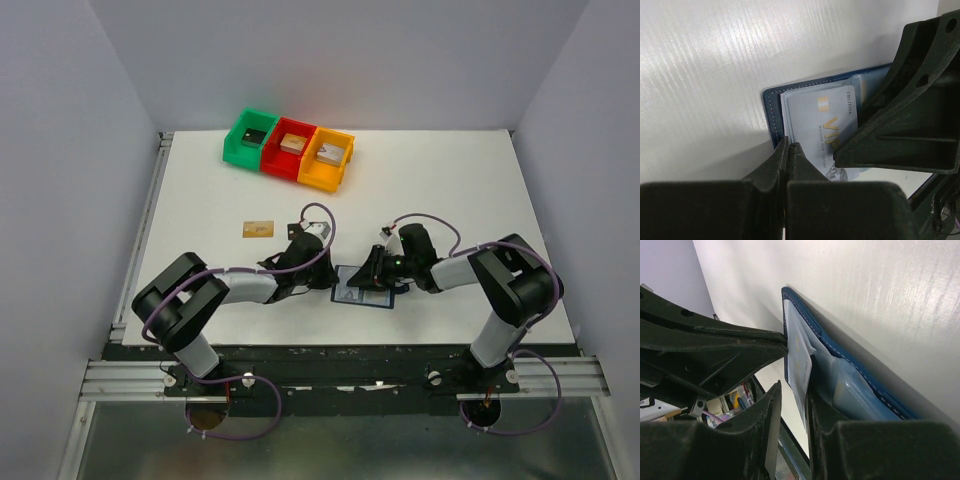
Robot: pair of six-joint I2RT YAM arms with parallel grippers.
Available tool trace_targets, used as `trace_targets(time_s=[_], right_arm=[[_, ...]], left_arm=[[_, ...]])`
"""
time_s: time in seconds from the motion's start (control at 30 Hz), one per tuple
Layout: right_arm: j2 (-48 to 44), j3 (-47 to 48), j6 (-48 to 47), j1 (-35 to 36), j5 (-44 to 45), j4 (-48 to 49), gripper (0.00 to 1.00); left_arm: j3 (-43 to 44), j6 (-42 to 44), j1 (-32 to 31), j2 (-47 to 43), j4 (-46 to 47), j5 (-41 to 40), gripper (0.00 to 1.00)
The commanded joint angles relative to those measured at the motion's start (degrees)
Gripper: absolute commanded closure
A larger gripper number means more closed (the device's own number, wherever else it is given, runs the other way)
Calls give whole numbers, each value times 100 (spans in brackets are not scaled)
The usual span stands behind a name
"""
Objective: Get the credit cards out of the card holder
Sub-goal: Remove the credit card from the card holder.
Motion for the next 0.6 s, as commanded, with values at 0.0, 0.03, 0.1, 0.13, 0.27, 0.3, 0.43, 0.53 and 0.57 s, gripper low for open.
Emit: trace_targets(time_s=[0.0,0.03,0.1,0.13,0.27,0.3,0.43,0.53,0.57], right_arm=[[30,112,9,18,-142,134,69],[-31,103,-44,9,-107,64,69],[-198,121,-167,9,-19,-190,70],[-277,121,-245,9,25,-330,70],[-533,165,-439,-44,113,-753,71],[-585,165,-466,-53,131,-806,71],[-709,173,-562,-70,175,-1008,71],[-779,156,-606,-88,210,-1114,72],[-797,156,-633,-88,219,-1140,72]], left_arm=[[-26,86,-148,241,-445,114,100],[-34,69,-157,224,-471,79,100],[-78,25,-148,189,-515,35,100],[-104,25,-148,171,-524,9,100],[-122,-28,-139,197,-594,-44,100],[-122,-37,-130,206,-612,-44,100],[-157,-90,-69,232,-586,0,100],[-184,-116,-43,241,-559,17,100],[-193,-116,-25,241,-559,26,100]])
